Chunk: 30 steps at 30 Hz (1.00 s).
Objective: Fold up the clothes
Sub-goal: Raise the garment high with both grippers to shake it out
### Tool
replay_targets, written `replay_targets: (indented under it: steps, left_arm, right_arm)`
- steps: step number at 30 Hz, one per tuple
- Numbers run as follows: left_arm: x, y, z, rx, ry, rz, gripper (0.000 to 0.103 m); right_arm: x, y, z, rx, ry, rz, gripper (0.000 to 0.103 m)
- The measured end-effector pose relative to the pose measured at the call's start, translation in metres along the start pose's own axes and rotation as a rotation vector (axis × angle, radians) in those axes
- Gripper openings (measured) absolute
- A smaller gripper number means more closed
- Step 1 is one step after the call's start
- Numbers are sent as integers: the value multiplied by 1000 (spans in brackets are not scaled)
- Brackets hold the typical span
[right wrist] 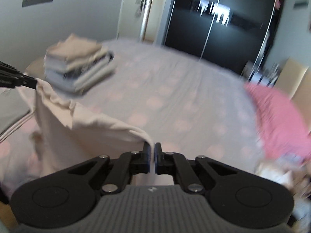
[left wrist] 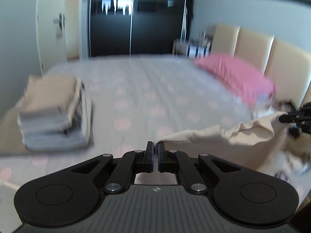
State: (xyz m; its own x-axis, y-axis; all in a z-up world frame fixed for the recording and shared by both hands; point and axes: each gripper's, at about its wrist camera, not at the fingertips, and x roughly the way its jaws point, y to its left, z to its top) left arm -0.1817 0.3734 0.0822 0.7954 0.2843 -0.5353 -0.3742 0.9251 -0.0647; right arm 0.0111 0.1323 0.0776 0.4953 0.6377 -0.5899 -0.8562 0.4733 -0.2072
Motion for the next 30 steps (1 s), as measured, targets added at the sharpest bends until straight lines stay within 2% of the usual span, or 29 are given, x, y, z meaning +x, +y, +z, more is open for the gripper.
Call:
replay_targets:
  steps: [6, 12, 16, 19, 24, 30]
  left_arm:
    - [-79, -18, 54, 75, -203, 27, 2]
    - [-158, -37, 96, 97, -443, 19, 2]
    - [-187, -54, 112, 121, -556, 23, 2]
    - [-208, -66, 124, 139, -637, 25, 2]
    - [-237, -87, 129, 153, -737, 18, 2]
    - [-279, -101, 106, 172, -831, 0, 2]
  right_arm:
    - [-66, -3, 45, -40, -166, -95, 4]
    - [-147, -6, 82, -36, -409, -228, 4]
    - [-193, -7, 97, -30, -558, -291, 4]
    - [-217, -5, 103, -38, -632, -327, 4]
    - [-250, -6, 107, -28, -706, -349, 4]
    - [-294, 4, 78, -5, -821, -337, 4]
